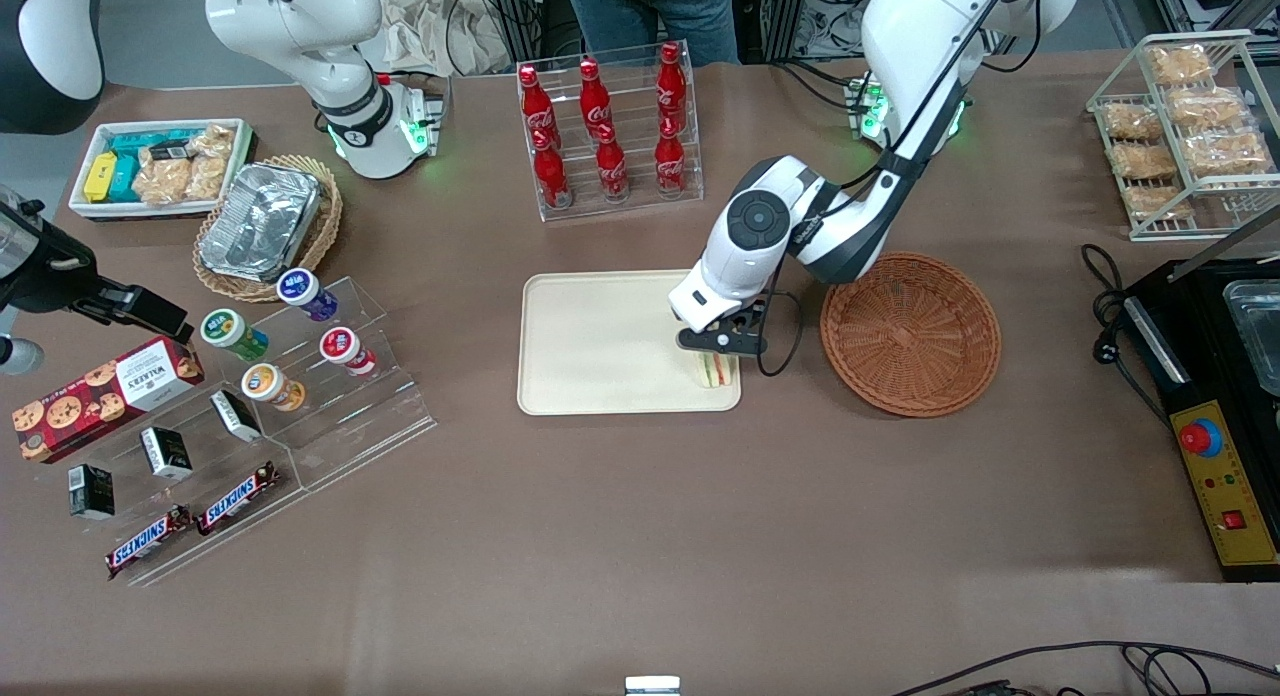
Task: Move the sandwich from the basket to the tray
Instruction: 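Lower the sandwich onto the cream tray and open the left gripper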
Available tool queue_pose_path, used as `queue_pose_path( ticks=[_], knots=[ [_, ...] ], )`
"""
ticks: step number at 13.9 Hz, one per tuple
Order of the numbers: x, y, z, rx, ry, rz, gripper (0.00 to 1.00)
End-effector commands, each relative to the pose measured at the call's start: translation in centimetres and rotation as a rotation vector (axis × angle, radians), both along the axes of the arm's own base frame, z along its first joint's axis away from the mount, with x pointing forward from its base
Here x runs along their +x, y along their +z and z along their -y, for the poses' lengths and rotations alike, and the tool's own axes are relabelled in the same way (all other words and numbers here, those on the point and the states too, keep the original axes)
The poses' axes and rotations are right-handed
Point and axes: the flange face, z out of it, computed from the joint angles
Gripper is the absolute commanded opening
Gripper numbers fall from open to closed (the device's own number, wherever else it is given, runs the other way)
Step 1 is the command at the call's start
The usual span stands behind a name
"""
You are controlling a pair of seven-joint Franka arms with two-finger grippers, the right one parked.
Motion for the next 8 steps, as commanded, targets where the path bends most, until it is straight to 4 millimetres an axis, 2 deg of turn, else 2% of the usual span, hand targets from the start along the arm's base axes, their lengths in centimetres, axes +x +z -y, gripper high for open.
queue_pose_path(
  ticks=[1, 3, 5, 8],
  knots=[
    [1.7, 5.6, -3.6, 0.048, 0.034, 0.013, 1.0],
    [2.6, 9.5, -7.0, 0.078, -0.015, 0.011, 1.0],
    [3.5, 12.6, -10.1, 0.103, -0.054, -0.001, 1.0],
    [5.8, 18.0, -17.6, 0.137, -0.062, -0.054, 1.0]
  ],
)
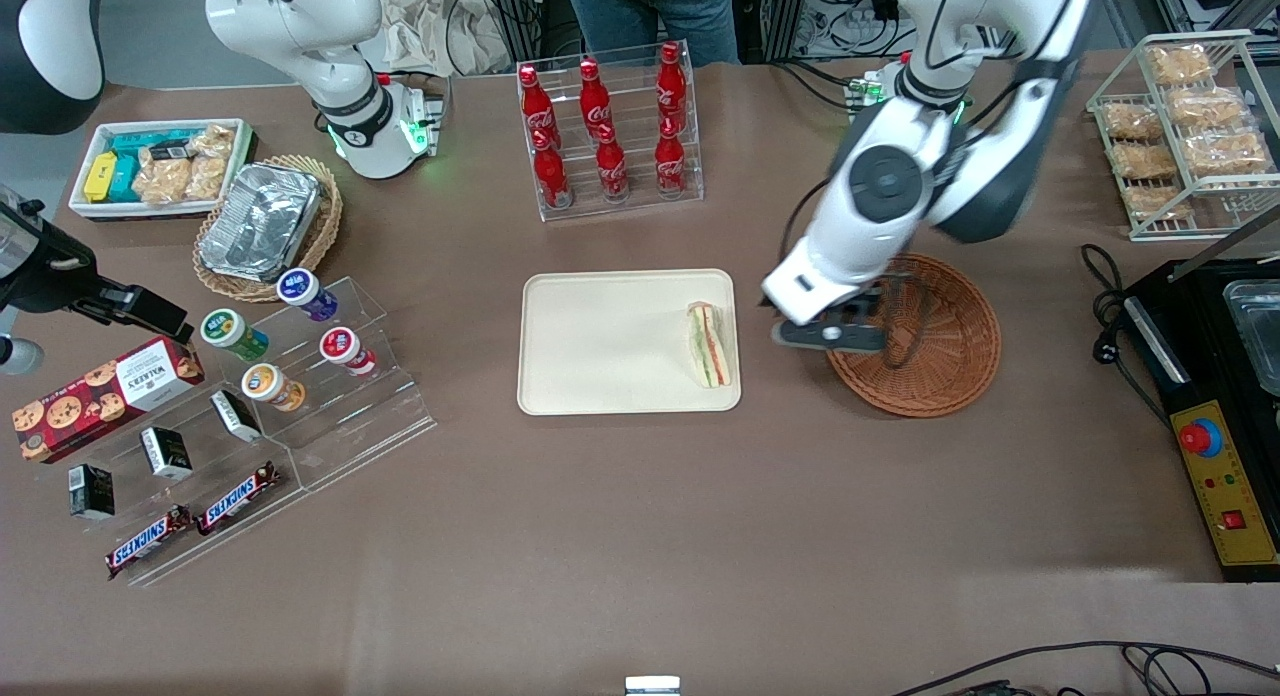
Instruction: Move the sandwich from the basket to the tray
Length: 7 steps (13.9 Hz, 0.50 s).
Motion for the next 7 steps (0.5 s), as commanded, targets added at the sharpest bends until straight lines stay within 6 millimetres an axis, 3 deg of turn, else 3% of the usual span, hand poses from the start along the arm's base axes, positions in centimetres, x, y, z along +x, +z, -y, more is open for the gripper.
queue_pose_path(
  ticks=[1, 2, 3, 7],
  knots=[
    [1.8, 4.3, -6.5, 0.028, 0.047, -0.053, 1.0],
    [2.8, 6.2, -9.2, 0.033, 0.093, -0.068, 1.0],
    [3.3, 7.7, -10.5, 0.03, 0.122, -0.071, 1.0],
    [3.4, 10.7, -14.7, 0.098, 0.103, -0.031, 1.0]
  ],
)
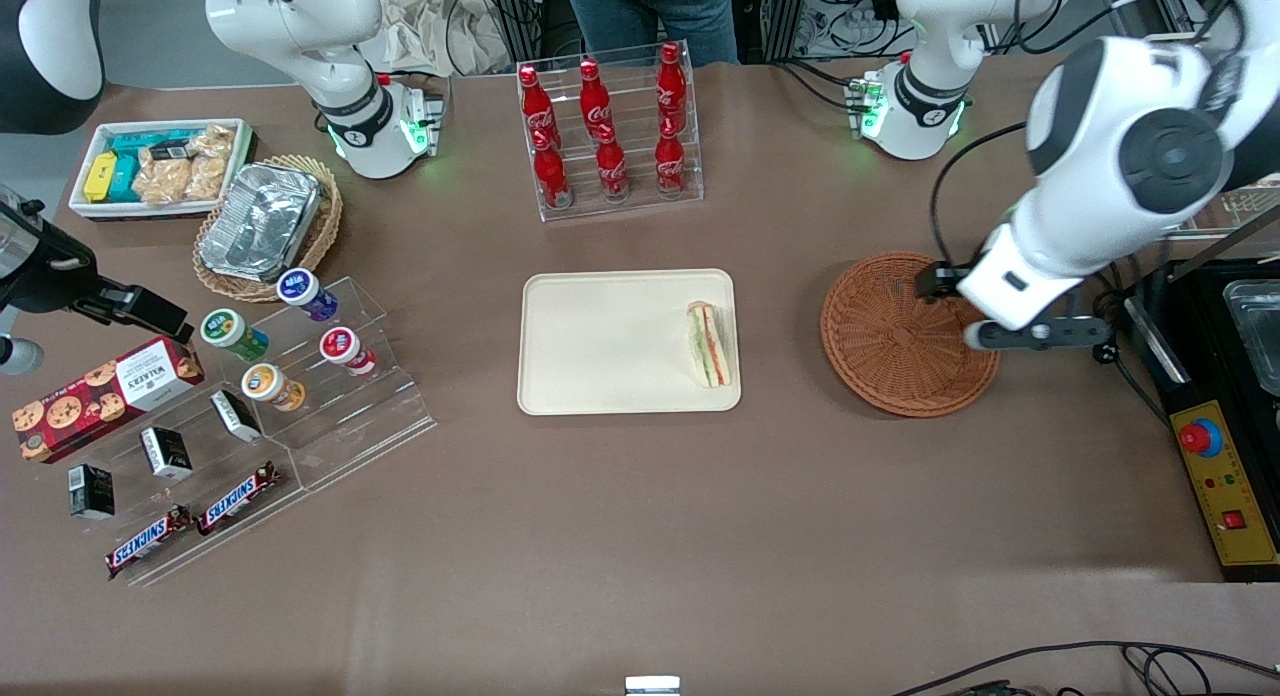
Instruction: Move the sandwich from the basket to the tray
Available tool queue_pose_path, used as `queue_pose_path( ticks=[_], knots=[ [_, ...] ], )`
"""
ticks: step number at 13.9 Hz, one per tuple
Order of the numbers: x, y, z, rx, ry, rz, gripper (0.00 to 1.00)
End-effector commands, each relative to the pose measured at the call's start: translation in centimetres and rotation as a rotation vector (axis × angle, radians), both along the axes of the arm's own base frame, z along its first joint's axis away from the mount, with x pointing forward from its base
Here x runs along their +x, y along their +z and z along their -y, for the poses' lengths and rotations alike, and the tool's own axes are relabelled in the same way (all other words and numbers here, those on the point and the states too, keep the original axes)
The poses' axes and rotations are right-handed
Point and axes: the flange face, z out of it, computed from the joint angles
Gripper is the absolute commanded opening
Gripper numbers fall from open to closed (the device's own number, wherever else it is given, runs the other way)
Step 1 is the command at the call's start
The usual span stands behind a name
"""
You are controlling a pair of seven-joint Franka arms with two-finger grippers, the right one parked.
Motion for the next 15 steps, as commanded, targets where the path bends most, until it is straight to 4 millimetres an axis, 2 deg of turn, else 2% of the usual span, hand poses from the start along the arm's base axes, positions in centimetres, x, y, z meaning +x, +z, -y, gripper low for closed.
queue_pose_path(
  ticks=[1, 2, 7, 8, 11, 15],
  knots=[
    [-0.6, 2.0, -1.9, 0.021, -0.075, 0.008, 1.0],
    [-0.9, 2.8, -2.1, 0.023, -0.105, 0.013, 1.0],
    [-0.9, 4.1, -5.2, 0.03, -0.086, 0.031, 1.0],
    [-1.2, 4.6, -5.1, 0.028, -0.135, 0.031, 1.0],
    [-1.7, 5.8, -9.3, -0.052, -0.139, 0.02, 1.0],
    [0.1, 9.2, -9.3, -0.072, -0.132, 0.106, 1.0]
  ],
)
